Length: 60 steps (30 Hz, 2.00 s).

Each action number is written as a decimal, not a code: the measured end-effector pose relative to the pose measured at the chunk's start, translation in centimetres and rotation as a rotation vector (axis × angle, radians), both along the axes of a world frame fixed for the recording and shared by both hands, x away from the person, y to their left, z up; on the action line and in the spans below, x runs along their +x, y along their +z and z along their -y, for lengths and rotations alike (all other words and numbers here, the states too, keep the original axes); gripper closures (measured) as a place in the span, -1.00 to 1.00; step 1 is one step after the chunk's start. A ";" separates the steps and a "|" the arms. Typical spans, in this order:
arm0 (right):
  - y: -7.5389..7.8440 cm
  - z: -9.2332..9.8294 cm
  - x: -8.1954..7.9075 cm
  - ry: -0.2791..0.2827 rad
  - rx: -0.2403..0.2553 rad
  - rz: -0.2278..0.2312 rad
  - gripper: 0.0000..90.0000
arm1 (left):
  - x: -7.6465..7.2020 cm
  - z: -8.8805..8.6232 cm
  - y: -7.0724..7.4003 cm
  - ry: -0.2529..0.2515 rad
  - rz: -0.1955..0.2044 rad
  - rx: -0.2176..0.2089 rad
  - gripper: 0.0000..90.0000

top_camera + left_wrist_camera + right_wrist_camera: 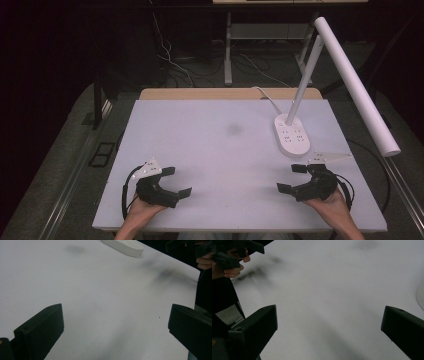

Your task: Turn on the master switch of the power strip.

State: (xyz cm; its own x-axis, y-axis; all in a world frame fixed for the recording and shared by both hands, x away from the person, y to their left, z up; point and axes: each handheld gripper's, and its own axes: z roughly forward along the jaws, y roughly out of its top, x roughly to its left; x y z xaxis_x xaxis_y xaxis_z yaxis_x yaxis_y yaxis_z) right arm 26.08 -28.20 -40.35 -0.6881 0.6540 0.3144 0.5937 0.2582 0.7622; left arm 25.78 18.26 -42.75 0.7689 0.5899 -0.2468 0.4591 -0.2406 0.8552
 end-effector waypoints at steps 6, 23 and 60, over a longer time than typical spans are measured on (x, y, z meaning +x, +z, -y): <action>0.6 -0.3 0.7 0.014 -0.020 0.004 -1.00 | 0.0 0.0 0.0 0.003 -0.001 -0.001 -1.00; 2.9 -1.5 3.1 0.033 -0.070 0.024 -1.00 | -0.1 0.1 -0.1 -0.001 -0.002 0.000 -1.00; 4.8 -2.9 8.6 0.011 -0.160 0.031 -1.00 | 0.0 0.1 -0.1 -0.003 -0.006 0.012 -1.00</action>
